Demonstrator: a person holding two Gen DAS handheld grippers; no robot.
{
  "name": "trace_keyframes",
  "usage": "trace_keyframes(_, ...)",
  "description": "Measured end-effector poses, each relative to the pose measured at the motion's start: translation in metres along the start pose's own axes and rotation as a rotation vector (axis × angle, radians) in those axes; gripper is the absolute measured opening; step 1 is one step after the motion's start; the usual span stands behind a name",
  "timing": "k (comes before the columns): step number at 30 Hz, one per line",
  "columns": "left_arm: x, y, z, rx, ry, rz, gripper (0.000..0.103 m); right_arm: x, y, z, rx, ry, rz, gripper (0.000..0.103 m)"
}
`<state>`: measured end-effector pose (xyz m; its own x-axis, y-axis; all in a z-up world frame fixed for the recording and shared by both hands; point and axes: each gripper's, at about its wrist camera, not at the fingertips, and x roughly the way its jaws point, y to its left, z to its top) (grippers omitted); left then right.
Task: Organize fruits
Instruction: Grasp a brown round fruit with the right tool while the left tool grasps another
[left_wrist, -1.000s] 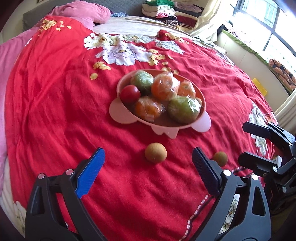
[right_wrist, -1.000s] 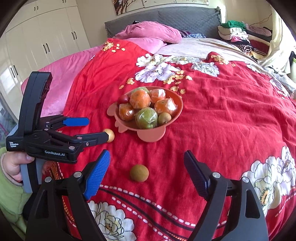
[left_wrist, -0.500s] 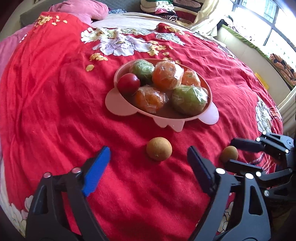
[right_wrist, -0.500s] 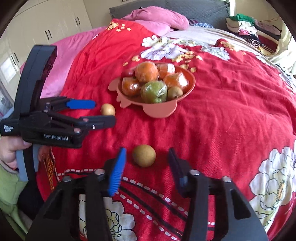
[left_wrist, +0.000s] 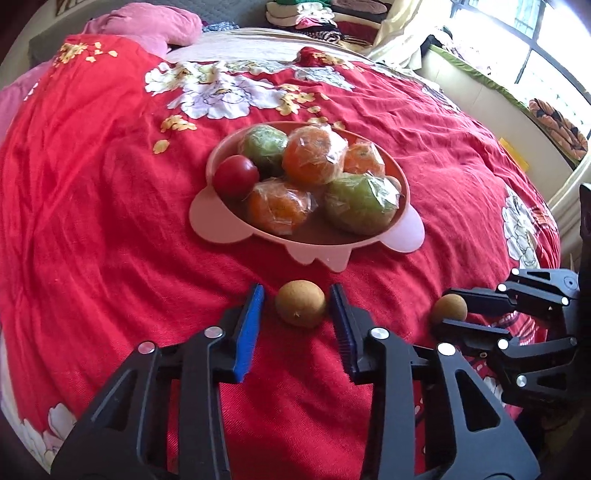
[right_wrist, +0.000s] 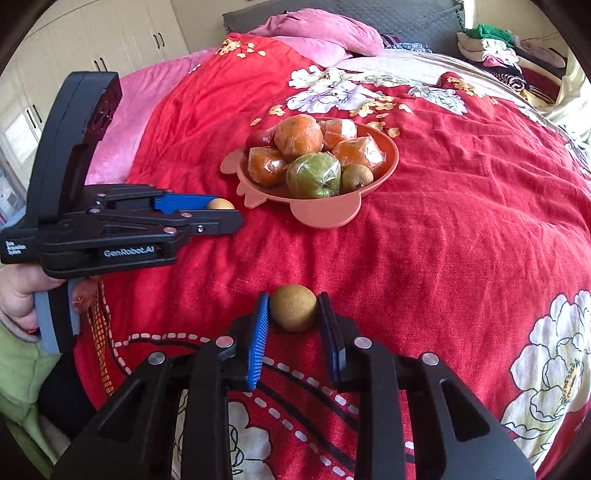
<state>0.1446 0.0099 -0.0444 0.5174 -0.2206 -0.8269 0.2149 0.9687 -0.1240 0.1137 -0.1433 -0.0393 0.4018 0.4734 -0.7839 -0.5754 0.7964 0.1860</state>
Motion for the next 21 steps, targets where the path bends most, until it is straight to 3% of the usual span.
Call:
trace_keyframes(8,0.006,0.002,0.003,0.0,0.01,0.005,0.02,-0.003,-0.002,0.001,0.011,-0.008,0.013,0.025)
trace_keyframes(21,-0.024,-0.004,0.017,0.004,-0.04,-0.011,0.02,-0.021,0.0,0.015,0.011,-0.064,0.022,0.025)
